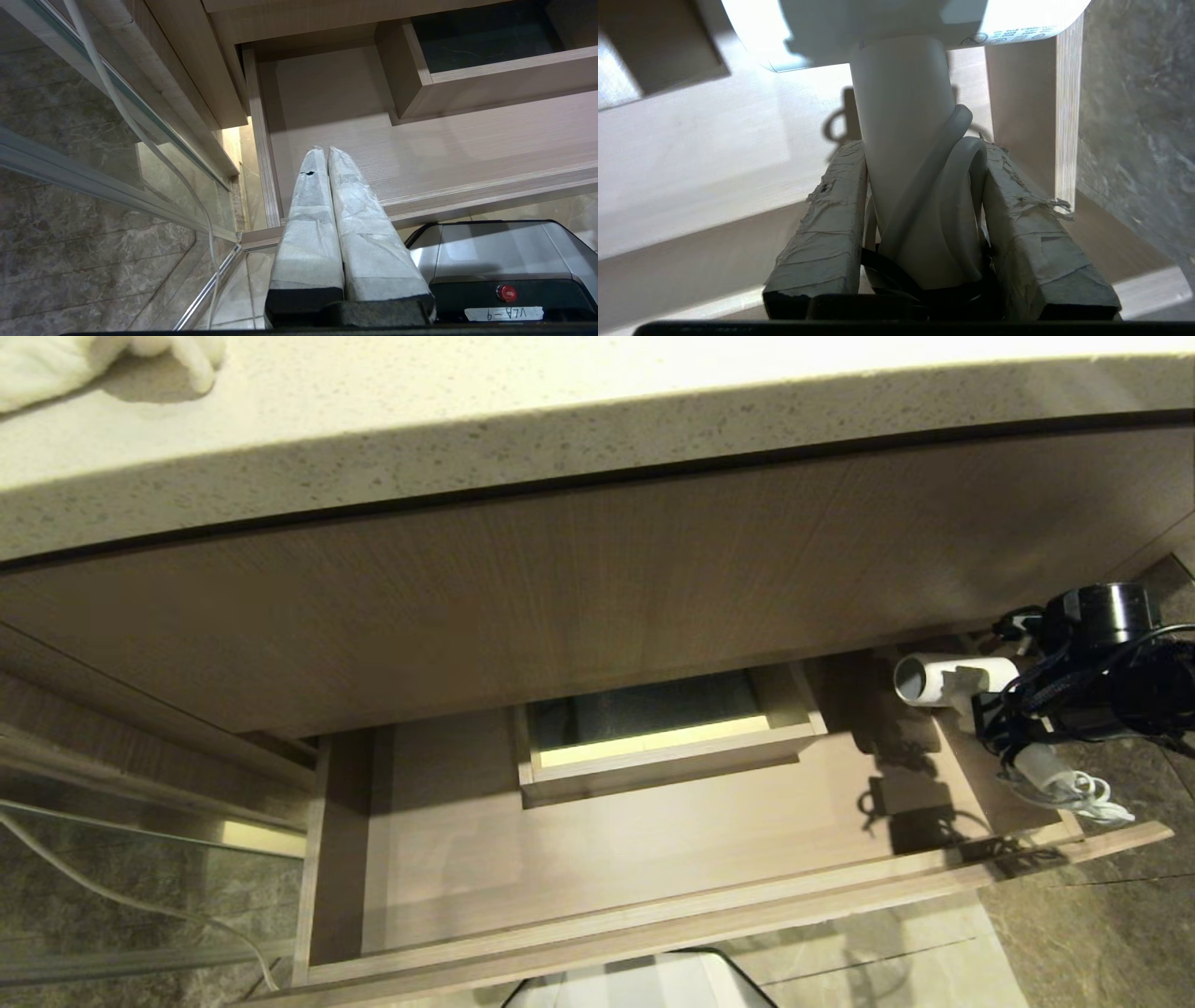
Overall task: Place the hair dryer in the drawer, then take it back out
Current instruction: Place it on the countertop
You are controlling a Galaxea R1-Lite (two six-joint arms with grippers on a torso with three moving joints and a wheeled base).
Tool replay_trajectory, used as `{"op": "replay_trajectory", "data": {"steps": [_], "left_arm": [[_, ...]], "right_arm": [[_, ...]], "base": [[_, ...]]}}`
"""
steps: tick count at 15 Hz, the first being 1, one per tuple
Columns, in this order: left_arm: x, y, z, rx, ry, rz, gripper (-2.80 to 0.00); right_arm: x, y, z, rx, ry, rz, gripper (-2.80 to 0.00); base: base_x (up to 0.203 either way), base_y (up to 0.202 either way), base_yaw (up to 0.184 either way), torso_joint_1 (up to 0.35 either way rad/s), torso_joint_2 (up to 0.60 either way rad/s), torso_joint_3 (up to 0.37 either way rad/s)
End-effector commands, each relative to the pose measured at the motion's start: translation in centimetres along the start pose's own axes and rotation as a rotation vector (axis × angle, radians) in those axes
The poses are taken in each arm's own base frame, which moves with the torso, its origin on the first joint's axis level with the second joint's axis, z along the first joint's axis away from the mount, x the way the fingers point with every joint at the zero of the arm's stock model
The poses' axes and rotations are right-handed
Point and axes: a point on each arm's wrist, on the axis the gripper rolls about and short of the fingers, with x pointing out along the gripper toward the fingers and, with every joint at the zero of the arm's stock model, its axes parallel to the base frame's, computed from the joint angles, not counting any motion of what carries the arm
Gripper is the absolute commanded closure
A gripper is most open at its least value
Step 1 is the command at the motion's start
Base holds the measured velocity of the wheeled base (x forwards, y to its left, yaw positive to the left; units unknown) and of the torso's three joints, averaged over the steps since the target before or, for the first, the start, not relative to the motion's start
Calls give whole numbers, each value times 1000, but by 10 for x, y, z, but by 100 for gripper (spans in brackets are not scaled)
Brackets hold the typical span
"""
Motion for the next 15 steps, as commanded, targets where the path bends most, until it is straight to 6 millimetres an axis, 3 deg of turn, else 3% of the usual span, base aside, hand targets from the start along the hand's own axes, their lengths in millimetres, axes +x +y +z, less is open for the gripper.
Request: {"op": "replay_trajectory", "data": {"steps": [1,3,6,7,9,11,15], "left_arm": [[0,0,0,0,-1,0,0],[0,0,0,0,-4,0,0],[0,0,0,0,-1,0,0],[0,0,0,0,-2,0,0],[0,0,0,0,-2,0,0],[0,0,0,0,-2,0,0],[0,0,0,0,-2,0,0]], "right_arm": [[-36,-2,1,-13,-49,-2,0],[-77,-1,-9,-71,-97,-5,0],[-89,2,-21,-122,-89,2,0],[-104,2,-26,-130,-108,2,0],[-158,-1,-36,-134,-234,-12,0],[-196,-3,-55,-139,-323,-21,0],[-239,-6,-89,-154,-426,-38,0]], "base": [[0,0,0,0,0,0],[0,0,0,0,0,0],[0,0,0,0,0,0],[0,0,0,0,0,0],[0,0,0,0,0,0],[0,0,0,0,0,0],[0,0,0,0,0,0]]}}
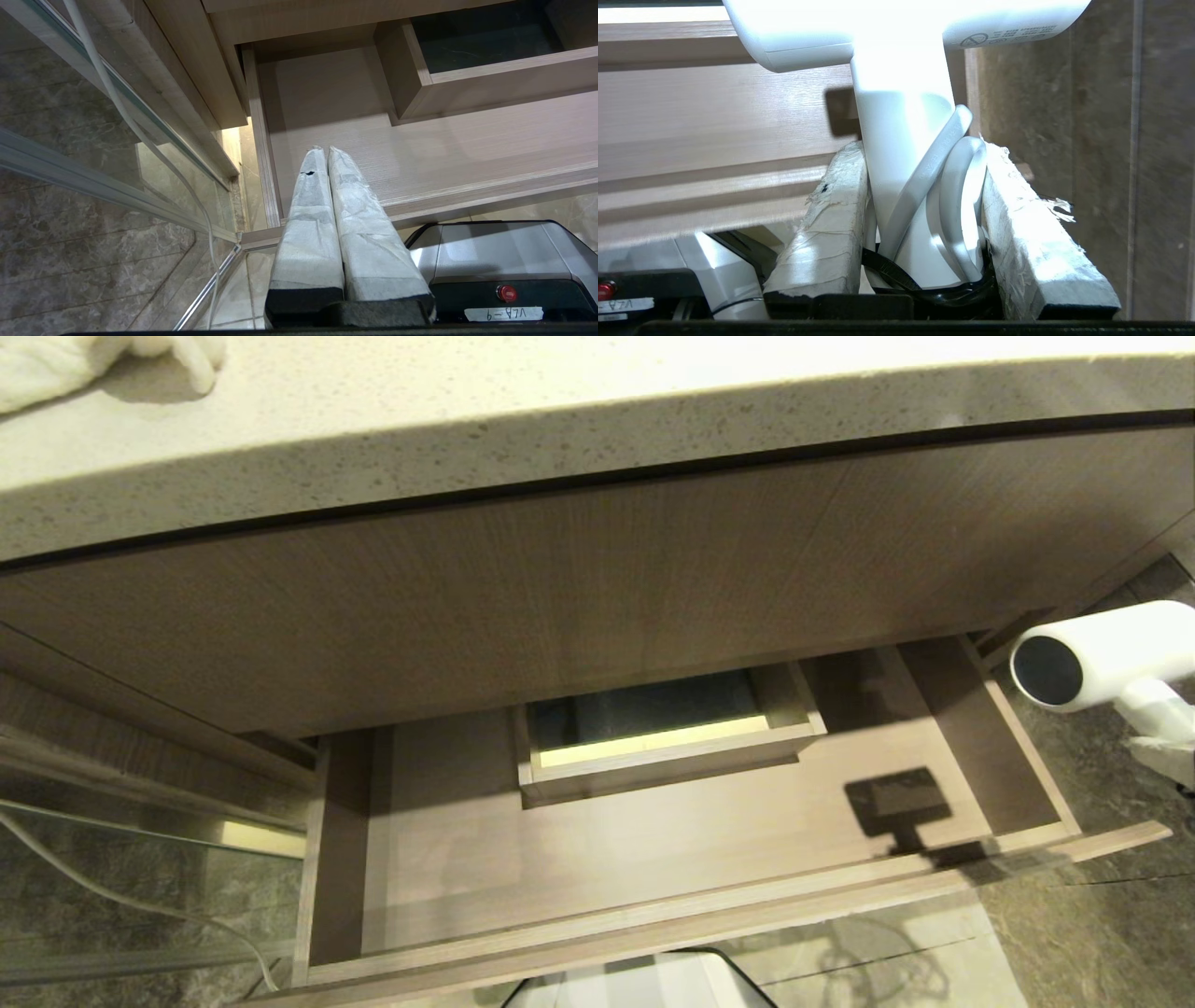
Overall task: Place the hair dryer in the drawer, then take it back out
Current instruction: Place it on the countertop
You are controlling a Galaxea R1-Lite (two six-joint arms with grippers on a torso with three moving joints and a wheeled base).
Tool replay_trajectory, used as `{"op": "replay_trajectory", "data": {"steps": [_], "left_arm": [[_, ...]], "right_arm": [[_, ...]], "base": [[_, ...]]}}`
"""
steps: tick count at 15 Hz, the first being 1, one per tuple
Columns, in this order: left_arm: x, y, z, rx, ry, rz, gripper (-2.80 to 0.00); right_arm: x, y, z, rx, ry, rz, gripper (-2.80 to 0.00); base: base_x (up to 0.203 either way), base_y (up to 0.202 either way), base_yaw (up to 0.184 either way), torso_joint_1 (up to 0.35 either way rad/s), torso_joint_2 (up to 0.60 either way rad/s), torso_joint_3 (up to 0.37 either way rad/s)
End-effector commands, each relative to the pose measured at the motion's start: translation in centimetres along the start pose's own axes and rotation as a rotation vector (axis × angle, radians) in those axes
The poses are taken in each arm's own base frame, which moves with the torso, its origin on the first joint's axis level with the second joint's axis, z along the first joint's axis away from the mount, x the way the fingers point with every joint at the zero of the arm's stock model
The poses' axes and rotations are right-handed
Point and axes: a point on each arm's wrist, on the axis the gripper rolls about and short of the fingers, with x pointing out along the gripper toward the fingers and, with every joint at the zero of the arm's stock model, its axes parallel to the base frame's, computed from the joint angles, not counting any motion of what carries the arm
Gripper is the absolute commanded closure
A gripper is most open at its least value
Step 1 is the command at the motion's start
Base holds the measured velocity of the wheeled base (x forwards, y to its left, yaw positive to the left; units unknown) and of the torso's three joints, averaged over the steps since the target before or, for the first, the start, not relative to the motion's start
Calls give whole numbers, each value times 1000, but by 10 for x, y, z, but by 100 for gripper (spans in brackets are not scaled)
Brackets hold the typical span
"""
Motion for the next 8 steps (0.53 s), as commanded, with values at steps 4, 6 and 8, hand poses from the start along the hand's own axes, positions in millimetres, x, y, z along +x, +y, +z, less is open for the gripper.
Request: {"op": "replay_trajectory", "data": {"steps": [4,6,8], "left_arm": [[0,0,0,0,0,0,0],[0,0,0,0,-1,0,0],[0,0,0,0,-1,0,0]], "right_arm": [[-58,0,-18,-21,-139,-32,0],[-63,0,-21,-27,-155,-35,0],[-67,0,-23,-39,-175,-43,0]], "base": [[0,0,0,54,-100,-32],[0,0,0,244,-418,-157],[0,0,0,86,-465,-187]]}}
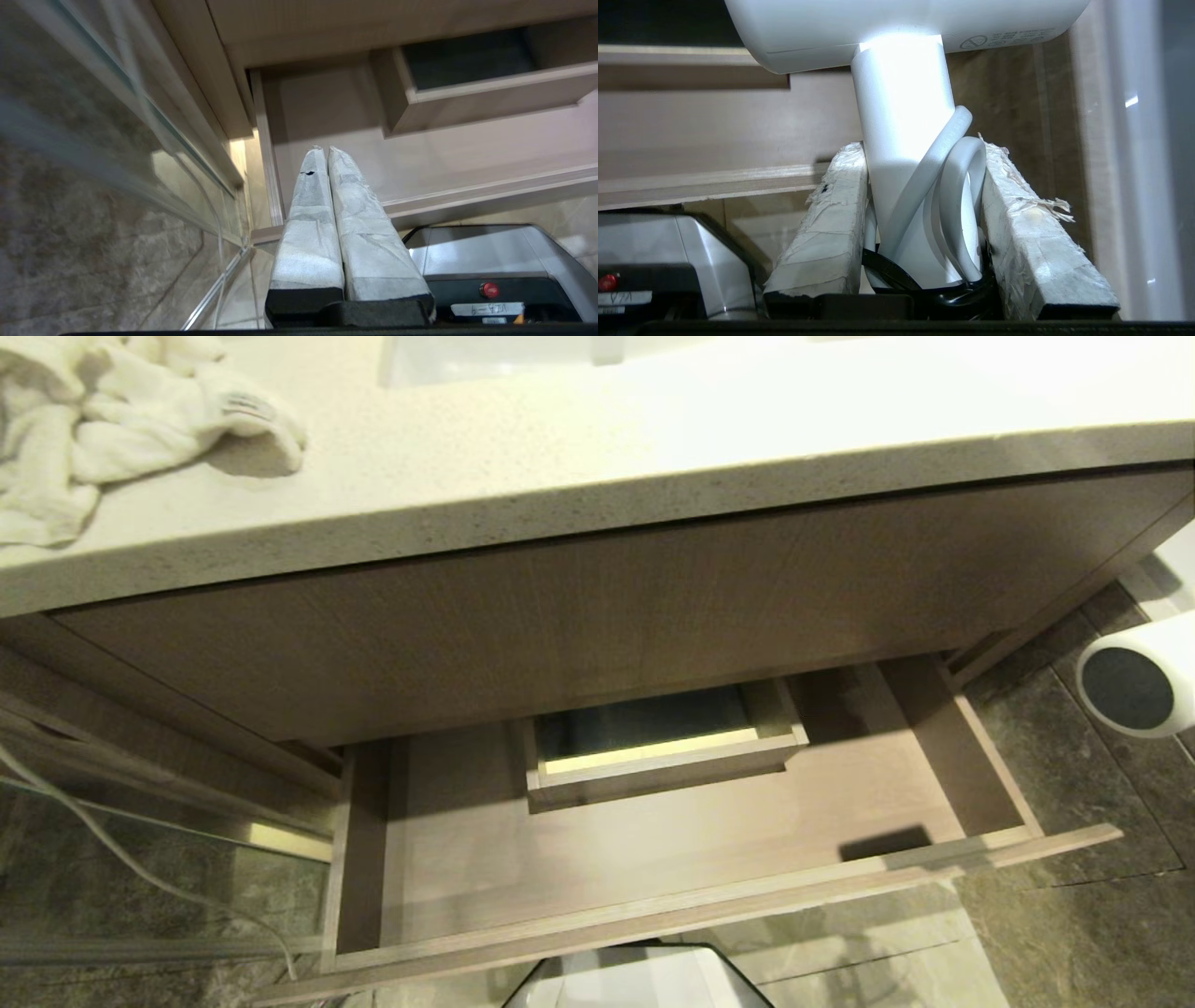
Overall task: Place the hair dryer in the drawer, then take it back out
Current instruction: Place it on the countertop
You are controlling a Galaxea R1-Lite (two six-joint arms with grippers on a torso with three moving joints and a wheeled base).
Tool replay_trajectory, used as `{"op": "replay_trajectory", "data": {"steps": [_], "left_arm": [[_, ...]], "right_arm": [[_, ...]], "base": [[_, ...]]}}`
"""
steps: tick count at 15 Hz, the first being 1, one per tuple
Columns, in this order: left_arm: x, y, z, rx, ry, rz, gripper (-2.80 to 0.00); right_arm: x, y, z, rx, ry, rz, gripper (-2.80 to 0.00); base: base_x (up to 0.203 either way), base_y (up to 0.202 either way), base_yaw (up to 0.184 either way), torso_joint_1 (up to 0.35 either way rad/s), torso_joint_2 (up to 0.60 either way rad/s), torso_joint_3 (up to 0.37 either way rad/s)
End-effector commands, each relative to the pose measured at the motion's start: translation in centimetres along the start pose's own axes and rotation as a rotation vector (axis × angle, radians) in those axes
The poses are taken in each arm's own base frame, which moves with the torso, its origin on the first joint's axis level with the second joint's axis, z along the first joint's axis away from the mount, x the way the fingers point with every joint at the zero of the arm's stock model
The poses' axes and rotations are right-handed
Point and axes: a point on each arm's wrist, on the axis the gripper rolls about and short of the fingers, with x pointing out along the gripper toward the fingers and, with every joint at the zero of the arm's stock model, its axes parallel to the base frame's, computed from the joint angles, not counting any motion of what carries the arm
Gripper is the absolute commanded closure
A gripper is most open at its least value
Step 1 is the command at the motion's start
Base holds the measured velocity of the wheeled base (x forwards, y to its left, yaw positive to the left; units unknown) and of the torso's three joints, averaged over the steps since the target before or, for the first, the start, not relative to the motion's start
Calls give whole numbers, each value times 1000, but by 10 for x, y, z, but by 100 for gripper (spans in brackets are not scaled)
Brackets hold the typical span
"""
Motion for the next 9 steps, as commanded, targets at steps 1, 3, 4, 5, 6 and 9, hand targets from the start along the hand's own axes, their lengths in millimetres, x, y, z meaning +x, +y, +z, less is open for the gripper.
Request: {"op": "replay_trajectory", "data": {"steps": [1,3,4,5,6,9], "left_arm": [[0,0,0,0,1,0,0],[0,0,0,0,1,0,0],[0,0,0,0,-2,0,0],[0,0,0,0,-2,0,0],[0,0,0,0,-2,0,0],[0,0,0,0,0,0,0]], "right_arm": [[-8,0,-2,-4,-35,-13,0],[-12,-1,-1,-12,-56,-18,0],[-12,-1,0,-17,-58,-21,0],[-11,-1,0,-22,-57,-20,0],[-9,-2,3,-23,-57,-20,0],[-6,-3,8,-22,-60,-22,0]], "base": [[0,0,0,78,-520,-188],[0,0,0,298,-520,-198],[0,0,0,474,-524,-212],[0,0,0,575,-517,-232],[0,0,0,461,-520,-241],[0,0,0,362,-561,-239]]}}
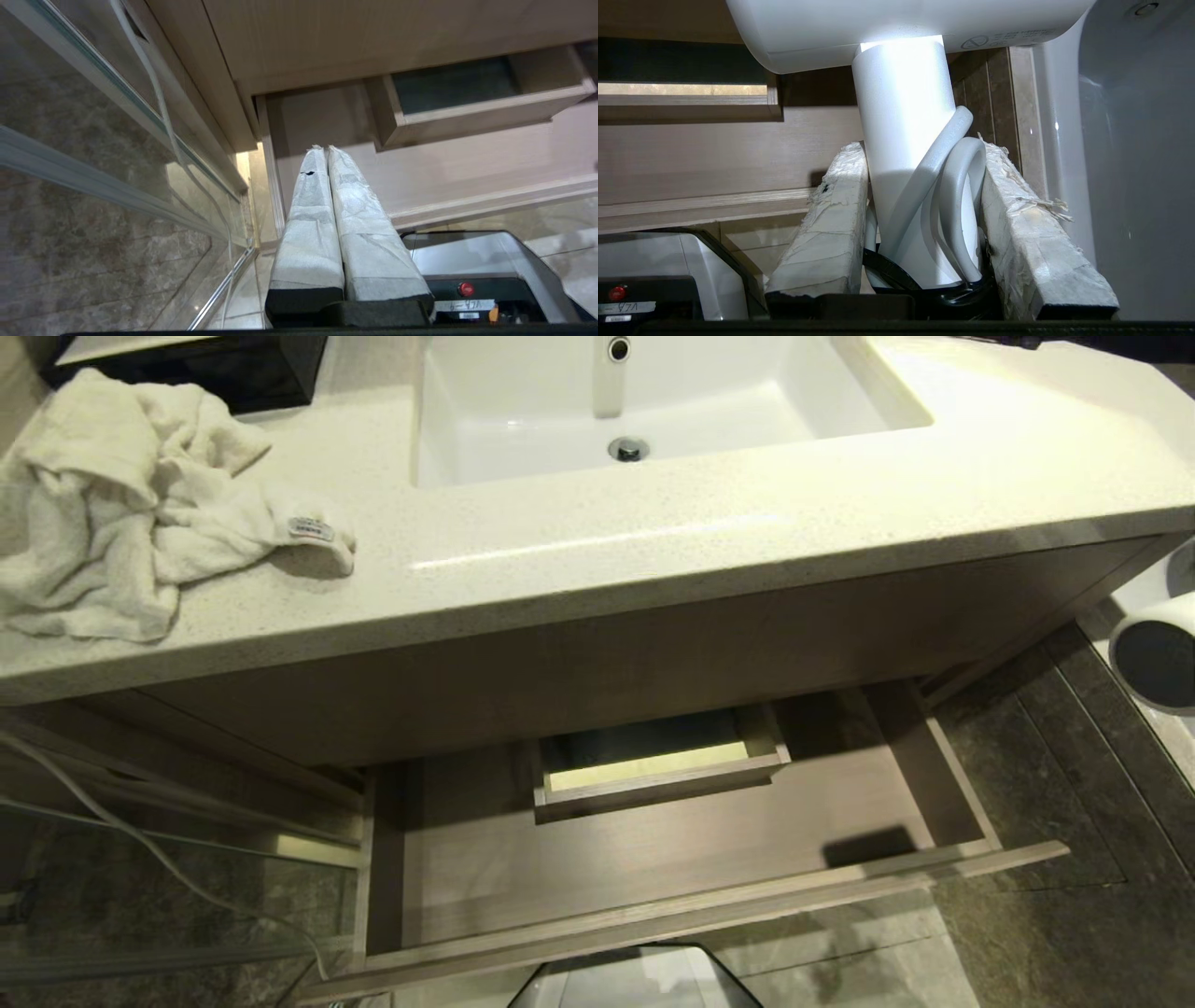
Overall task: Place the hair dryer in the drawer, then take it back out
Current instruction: Place it on the countertop
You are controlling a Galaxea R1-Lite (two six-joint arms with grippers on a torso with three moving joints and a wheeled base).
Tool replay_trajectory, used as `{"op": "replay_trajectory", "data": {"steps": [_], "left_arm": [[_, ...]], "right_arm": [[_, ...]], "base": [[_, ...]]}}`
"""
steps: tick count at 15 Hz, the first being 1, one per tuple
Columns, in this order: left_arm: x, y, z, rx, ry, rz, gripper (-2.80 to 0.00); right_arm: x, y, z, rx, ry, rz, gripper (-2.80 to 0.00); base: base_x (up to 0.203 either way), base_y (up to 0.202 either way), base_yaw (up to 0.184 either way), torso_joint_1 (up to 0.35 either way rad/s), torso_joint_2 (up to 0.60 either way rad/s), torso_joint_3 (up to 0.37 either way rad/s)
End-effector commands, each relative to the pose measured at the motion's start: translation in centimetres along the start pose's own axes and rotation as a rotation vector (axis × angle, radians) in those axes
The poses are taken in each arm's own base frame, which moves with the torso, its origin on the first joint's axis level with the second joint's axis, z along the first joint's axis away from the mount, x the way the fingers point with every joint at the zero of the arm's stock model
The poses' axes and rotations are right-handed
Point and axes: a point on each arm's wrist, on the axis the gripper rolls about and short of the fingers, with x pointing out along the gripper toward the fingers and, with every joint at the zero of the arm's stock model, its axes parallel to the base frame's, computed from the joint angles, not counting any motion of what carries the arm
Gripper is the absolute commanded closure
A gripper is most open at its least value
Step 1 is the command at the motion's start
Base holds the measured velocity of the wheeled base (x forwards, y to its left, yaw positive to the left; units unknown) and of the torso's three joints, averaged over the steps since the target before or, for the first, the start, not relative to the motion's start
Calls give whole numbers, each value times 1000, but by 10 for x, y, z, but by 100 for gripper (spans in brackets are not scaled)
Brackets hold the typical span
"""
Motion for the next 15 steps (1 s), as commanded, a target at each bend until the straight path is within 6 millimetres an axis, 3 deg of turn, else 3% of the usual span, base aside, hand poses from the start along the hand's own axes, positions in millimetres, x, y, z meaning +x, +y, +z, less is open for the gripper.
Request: {"op": "replay_trajectory", "data": {"steps": [1,7,10,12,15], "left_arm": [[0,0,0,0,0,0,0],[0,0,0,0,-1,0,0],[0,0,0,0,0,0,0],[0,0,0,0,-1,0,0],[0,0,0,0,-1,0,0]], "right_arm": [[7,-2,7,-2,5,0,0],[51,-14,55,0,-19,-10,0],[97,-16,71,-1,6,-2,0],[114,-18,81,2,-4,-7,0],[166,-17,91,0,32,6,0]], "base": [[0,0,0,342,-583,-250],[0,0,0,321,-579,-253],[0,0,0,207,-372,-173],[0,0,0,188,-340,-159],[0,0,0,182,-336,-151]]}}
